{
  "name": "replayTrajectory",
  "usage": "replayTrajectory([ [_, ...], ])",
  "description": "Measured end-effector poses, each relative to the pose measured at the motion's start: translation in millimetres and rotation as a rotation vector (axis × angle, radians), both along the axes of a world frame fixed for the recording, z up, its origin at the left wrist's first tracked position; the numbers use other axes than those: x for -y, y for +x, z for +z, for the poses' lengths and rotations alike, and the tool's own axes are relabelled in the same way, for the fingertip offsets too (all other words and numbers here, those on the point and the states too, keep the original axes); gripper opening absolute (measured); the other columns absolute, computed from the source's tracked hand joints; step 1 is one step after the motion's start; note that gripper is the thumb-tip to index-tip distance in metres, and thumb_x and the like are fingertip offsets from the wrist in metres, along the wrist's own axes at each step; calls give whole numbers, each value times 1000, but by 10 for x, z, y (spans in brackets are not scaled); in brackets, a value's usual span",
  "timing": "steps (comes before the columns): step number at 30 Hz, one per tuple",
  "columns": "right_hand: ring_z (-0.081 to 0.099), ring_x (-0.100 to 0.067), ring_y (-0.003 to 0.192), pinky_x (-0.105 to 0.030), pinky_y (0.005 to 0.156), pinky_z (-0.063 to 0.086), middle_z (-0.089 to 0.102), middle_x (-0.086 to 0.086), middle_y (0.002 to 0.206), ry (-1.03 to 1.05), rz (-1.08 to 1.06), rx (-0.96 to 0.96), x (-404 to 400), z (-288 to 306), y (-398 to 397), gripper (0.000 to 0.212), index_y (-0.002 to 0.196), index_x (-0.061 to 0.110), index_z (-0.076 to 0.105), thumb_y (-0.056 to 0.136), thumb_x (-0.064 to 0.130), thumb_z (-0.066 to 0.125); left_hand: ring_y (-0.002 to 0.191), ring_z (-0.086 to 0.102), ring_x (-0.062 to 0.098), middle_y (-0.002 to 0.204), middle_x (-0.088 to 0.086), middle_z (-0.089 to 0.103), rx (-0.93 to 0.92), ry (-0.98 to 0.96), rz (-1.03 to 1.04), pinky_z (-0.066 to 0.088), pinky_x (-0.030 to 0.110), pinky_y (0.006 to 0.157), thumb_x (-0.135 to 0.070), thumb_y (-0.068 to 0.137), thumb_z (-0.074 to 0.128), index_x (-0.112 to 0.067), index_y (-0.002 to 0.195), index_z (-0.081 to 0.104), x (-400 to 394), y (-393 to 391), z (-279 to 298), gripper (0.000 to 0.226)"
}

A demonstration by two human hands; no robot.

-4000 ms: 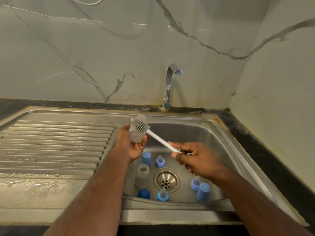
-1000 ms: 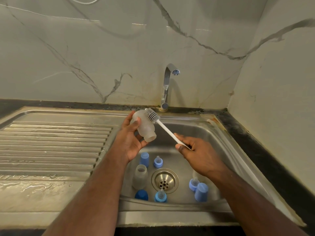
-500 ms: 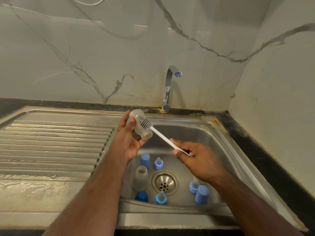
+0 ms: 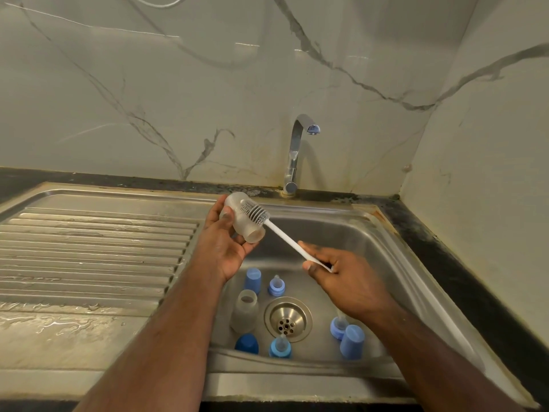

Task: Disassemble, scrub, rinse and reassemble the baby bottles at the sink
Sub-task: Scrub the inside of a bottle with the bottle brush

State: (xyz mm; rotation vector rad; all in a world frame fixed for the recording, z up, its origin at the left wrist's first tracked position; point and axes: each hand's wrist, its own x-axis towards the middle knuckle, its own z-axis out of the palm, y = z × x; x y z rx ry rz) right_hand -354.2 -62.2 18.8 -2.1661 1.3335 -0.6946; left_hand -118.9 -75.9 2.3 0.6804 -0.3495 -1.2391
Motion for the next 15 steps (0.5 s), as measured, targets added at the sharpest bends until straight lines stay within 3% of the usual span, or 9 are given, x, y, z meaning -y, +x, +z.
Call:
replayTrajectory([
  [3, 61, 3, 83, -7, 62, 44, 66, 23, 116, -20, -35, -8, 20, 29, -17, 42, 142, 44, 50, 101, 39, 55, 119, 61, 45, 140, 17, 53, -21, 9, -16, 61, 48, 68, -19, 105, 53, -32, 137, 58, 2, 5, 9, 35],
  [8, 62, 2, 94, -9, 75, 47, 64, 28, 123, -3, 24, 29, -19, 9, 26, 39, 137, 47, 54, 99, 40, 58, 119, 63, 40, 138, 14, 58, 22, 32, -46, 60, 47, 70, -17, 105, 52, -35, 132, 62, 1, -24, 23, 34],
  [11, 58, 6, 82, -5, 65, 40, 63, 25, 124, -13, -14, -10, 13, 7, 75, 42, 142, 46, 49, 100, 40, 55, 112, 64, 34, 134, 7, 62, 127, 53, -65, 60, 46, 71, -23, 106, 51, -40, 134, 60, -24, -80, 47, 34],
  [15, 56, 11, 83, -2, 63, 40, 61, 23, 129, -33, -40, 11, 24, 21, 52, 44, 144, 44, 47, 101, 40, 54, 113, 64, 31, 133, 3, 62, 183, 67, -70, 59, 42, 69, -29, 105, 51, -43, 138, 57, -21, -94, 41, 36],
])
